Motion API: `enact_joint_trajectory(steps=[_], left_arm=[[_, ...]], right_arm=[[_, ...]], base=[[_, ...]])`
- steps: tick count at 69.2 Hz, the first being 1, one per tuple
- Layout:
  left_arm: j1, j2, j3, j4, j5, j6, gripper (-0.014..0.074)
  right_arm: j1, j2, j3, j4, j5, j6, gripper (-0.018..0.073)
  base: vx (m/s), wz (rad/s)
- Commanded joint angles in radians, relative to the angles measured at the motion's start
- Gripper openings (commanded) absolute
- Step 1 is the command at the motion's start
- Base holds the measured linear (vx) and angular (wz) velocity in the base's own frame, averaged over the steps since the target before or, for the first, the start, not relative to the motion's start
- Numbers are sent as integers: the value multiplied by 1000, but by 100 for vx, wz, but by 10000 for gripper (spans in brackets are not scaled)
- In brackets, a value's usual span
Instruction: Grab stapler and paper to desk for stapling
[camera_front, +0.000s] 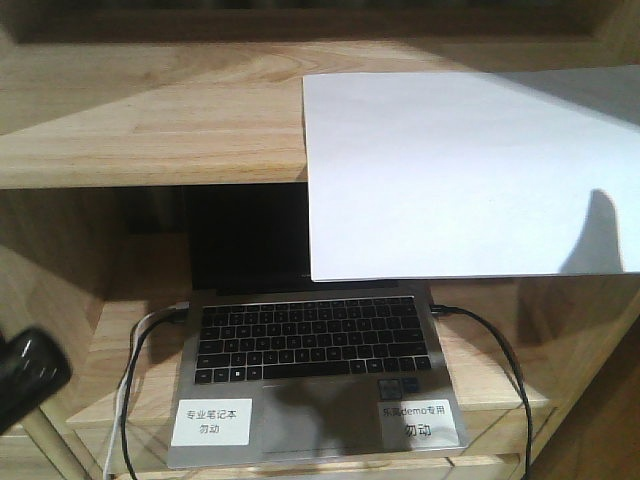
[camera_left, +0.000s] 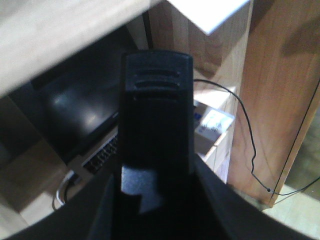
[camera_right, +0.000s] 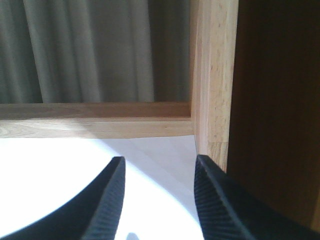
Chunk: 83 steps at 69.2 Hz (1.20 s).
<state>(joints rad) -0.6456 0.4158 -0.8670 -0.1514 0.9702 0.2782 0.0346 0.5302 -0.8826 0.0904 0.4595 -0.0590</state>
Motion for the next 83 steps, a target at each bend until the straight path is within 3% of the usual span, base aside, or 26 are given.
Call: enact_joint_trajectory(steps=[1,28,83], left_arm=[[-6,-57,23,-20,-133,-3,-8],[-6,-261,165,-66,-137,-4,-8],[-6,-264,165,-64,-137,-3,-8]], right_arm=[[-6,11,-33,2,-74,-6,306],[-6,11,-33,2,-74,-6,306],[-6,11,-33,2,-77,-6,306]], base=[[0,0],[0,0],[0,0]])
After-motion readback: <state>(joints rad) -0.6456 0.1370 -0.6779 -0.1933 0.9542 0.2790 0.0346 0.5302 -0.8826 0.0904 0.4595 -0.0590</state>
